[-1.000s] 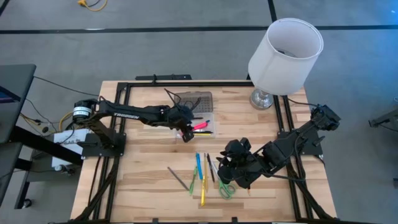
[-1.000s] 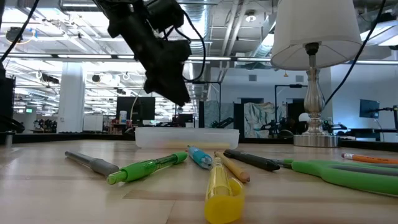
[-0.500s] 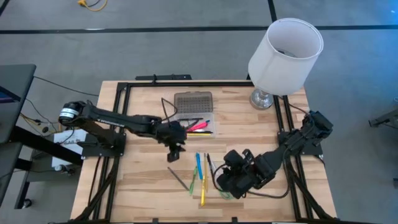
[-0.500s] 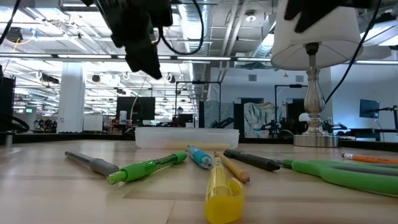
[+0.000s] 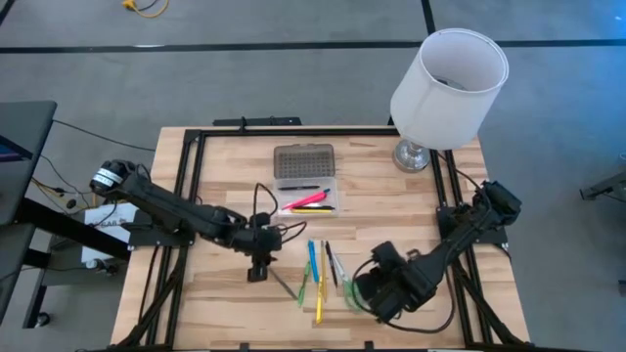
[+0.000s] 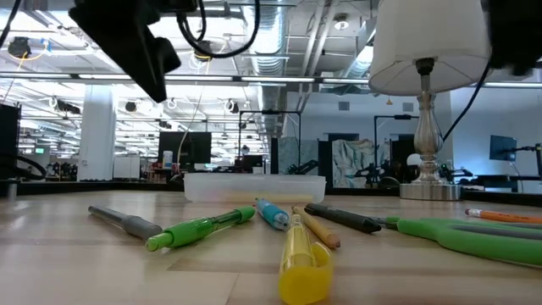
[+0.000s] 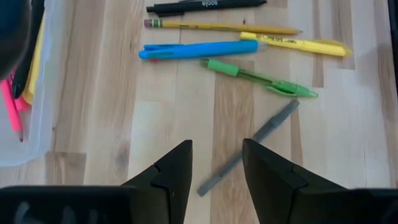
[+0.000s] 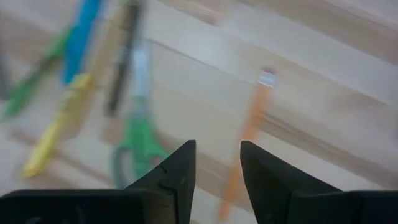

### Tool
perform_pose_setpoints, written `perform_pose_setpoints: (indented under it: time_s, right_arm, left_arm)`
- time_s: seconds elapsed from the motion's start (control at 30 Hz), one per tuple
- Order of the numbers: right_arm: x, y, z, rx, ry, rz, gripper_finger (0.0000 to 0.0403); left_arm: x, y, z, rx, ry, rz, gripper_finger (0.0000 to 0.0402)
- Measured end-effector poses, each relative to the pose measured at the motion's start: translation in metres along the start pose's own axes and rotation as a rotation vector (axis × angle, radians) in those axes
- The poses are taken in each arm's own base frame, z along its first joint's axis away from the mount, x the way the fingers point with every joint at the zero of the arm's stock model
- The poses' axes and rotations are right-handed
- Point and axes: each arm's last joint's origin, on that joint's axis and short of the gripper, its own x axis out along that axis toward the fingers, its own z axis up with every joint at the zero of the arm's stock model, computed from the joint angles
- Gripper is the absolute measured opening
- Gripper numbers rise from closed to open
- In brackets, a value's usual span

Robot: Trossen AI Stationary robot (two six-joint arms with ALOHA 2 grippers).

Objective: Pick & place school supplies into a supply box
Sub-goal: Put the orange pencil into the supply box

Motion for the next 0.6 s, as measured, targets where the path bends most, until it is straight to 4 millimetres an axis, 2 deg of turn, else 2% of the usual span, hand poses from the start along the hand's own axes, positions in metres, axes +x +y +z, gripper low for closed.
perform_pose_setpoints:
  time_s: [0.1,0.2,0.4,0.6]
  right_arm:
    - [0.000,-0.007,-0.003,0.028,0.031,-0.073,0.0118]
    - [0.007,-0.006,-0.004,0.037,0.044,-0.059,0.0118]
    - [0.037,-0.002,-0.011,0.040,0.080,0.008,0.0118]
    - [0.058,-0.014,-0.017,0.056,0.072,-0.040,0.0118]
  left_arm:
    - [-0.001,-0.008,-0.003,-0.006,-0.016,0.023,0.0133]
    - [-0.002,-0.014,-0.006,-0.010,-0.034,0.048,0.0132]
    - [-0.004,-0.022,-0.010,-0.025,-0.048,0.052,0.0132]
    - [-0.004,-0.027,-0.013,-0.042,-0.049,0.043,0.0132]
